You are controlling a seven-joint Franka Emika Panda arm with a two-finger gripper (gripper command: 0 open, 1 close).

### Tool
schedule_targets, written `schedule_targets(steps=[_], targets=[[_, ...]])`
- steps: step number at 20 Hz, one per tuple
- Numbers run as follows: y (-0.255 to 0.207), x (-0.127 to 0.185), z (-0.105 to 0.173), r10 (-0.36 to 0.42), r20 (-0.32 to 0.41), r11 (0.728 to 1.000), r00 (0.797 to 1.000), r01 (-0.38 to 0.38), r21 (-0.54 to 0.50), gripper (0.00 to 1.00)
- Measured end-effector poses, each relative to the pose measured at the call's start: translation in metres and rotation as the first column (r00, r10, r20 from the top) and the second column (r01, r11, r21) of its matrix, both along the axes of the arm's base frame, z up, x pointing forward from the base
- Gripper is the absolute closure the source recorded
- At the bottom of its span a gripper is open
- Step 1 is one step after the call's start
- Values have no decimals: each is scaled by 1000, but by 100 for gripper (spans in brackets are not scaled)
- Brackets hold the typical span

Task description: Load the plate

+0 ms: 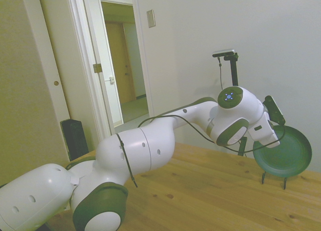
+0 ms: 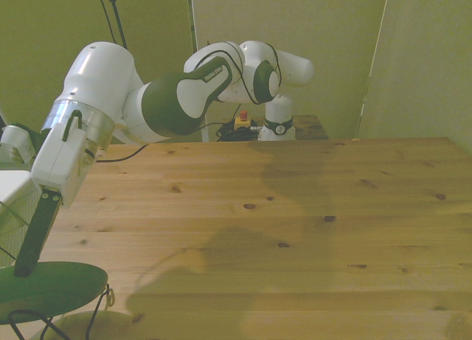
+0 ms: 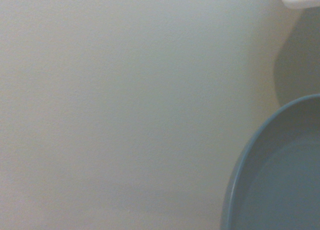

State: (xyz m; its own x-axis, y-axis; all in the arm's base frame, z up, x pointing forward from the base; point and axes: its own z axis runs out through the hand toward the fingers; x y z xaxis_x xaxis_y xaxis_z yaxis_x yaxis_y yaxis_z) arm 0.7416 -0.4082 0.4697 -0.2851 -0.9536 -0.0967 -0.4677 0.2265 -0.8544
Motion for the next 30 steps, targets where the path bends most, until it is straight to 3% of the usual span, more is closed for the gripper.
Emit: schedule_targets(steps=[2,3,20,27,30], targets=[[0,0,0,0,3,1000,1000,0,-6,100],[-1,-1,1,-4,9,1000,1000,4,-12,0],[-4,-2,-1,-14,8,999,1000,14,-39,0],[-1,-2,9,-10,13,999,1000,10,-38,0],[7,-3,29,-6,-6,1000,1000,6,1,0]])
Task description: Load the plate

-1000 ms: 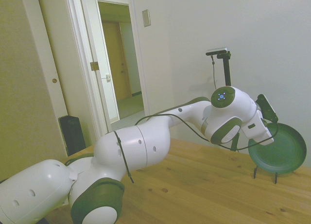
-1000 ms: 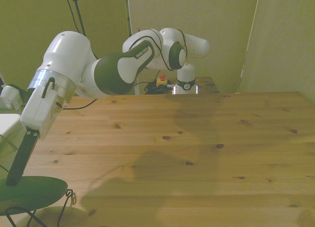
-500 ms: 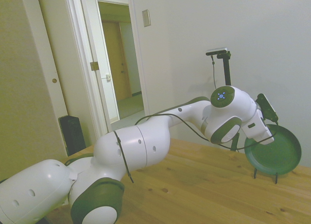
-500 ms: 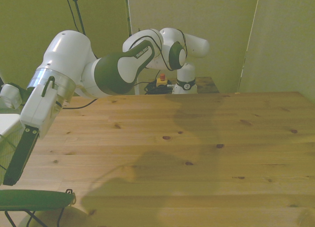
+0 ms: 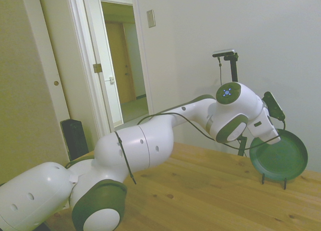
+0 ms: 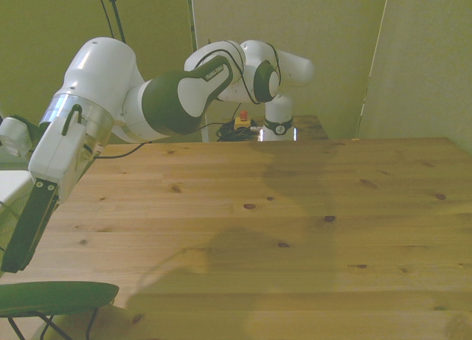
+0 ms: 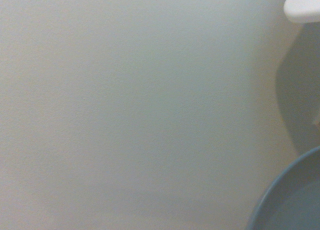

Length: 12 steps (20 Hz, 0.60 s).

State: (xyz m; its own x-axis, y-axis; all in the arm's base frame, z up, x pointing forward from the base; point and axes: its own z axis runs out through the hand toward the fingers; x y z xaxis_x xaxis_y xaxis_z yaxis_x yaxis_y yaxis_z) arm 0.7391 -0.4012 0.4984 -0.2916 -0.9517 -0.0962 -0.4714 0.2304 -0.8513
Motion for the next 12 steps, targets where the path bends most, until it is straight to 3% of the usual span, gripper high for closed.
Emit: schedule_targets(steps=[4,7,9,12], targets=[[24,-6,59,9,-25,997,1000,-8,71,0],[38,-13,85,32,-109,993,994,-19,113,0],[45,-21,95,53,-200,991,978,-27,131,0],[54,-37,108,92,-337,987,937,-41,156,0]])
